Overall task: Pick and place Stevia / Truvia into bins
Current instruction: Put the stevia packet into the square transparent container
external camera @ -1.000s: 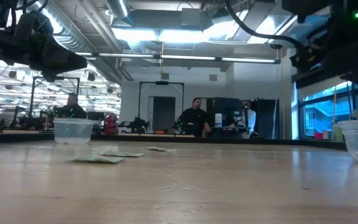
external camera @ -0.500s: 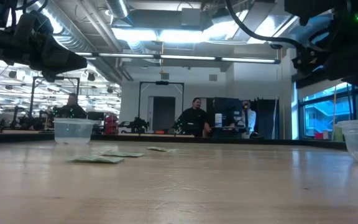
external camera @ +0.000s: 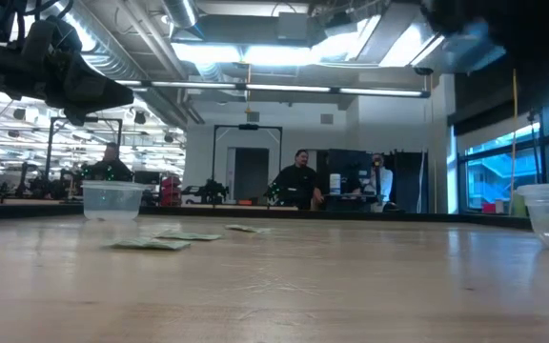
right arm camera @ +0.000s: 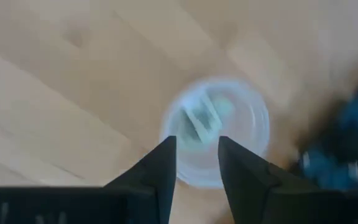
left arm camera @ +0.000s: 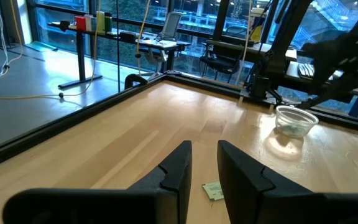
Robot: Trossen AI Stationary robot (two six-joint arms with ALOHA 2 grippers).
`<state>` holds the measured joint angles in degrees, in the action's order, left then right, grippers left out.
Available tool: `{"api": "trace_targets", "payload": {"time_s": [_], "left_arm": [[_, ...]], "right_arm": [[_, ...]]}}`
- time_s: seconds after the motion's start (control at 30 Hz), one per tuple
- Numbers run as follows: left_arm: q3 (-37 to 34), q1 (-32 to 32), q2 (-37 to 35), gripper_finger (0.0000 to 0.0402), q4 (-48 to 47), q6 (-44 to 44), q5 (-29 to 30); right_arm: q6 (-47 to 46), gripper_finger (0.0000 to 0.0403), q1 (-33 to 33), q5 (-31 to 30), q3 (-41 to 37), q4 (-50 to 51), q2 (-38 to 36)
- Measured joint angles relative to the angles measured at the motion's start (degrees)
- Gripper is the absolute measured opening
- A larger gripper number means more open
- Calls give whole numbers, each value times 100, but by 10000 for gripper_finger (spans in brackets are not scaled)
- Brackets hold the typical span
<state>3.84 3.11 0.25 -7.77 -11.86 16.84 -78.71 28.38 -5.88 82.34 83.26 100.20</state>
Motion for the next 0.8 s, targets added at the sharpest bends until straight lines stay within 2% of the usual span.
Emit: {"api": "trace_targets", "payload": {"time_s": [0.07,0.13,0.3,0.43,0.53,0.67,0.8], "left_arm": [[1,1,0,72,2,3,0],[1,1,0,72,2,1,0],[2,2,0,72,2,2,-4],[2,2,0,72,4,0,-4],[1,2,0,72,4,1,-10],[0,0,0,72,9,2,-11],[0,2,0,72,23,2,-9]], "right_arm": [[235,123,61,-430,278,-171,-52],[621,123,77,-532,359,-654,-225],[1843,123,44,-891,-93,-2206,-1059],[2372,123,16,-1437,-1053,-3209,-2206],[3104,123,18,-1957,-2074,-4511,-3168],[4634,123,-38,-1979,-3333,-6454,-4133],[5911,123,-174,-1809,-4333,-7271,-4997]]}}
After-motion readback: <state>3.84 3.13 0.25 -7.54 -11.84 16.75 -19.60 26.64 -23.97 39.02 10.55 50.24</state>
